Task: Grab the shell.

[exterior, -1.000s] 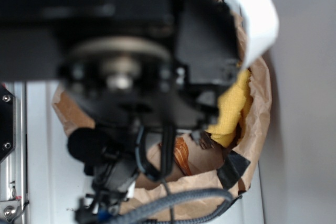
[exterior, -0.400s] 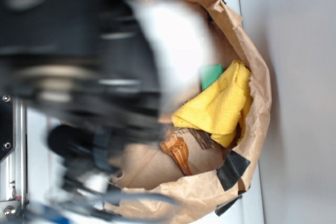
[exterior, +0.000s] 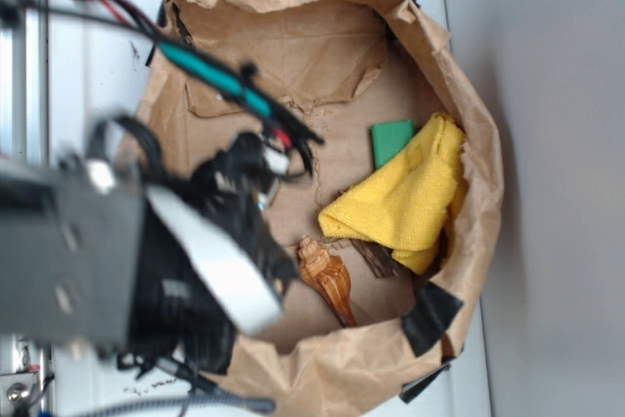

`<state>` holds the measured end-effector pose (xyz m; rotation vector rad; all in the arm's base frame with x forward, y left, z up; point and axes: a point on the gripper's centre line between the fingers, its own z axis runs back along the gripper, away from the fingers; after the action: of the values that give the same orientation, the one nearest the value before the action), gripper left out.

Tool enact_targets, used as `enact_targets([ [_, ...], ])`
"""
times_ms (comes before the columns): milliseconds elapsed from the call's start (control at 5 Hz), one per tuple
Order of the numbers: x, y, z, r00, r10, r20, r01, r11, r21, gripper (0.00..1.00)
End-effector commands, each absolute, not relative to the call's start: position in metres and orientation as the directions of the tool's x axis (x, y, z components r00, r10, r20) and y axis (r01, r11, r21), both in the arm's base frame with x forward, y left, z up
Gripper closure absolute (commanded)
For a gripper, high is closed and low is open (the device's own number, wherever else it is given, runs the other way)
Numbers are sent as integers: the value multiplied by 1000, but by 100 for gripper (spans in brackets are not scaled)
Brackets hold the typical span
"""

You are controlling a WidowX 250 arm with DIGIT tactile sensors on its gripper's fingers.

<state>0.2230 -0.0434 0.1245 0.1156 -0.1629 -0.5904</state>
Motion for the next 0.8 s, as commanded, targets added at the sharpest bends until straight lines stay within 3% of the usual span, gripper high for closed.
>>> enact_targets([
  [0,226,-81,106,743,-664,79,624,731,275,0],
  [400,241,-91,84,711,-701,55,659,692,294,0],
  [600,243,-82,104,705,-703,94,676,706,209,0],
])
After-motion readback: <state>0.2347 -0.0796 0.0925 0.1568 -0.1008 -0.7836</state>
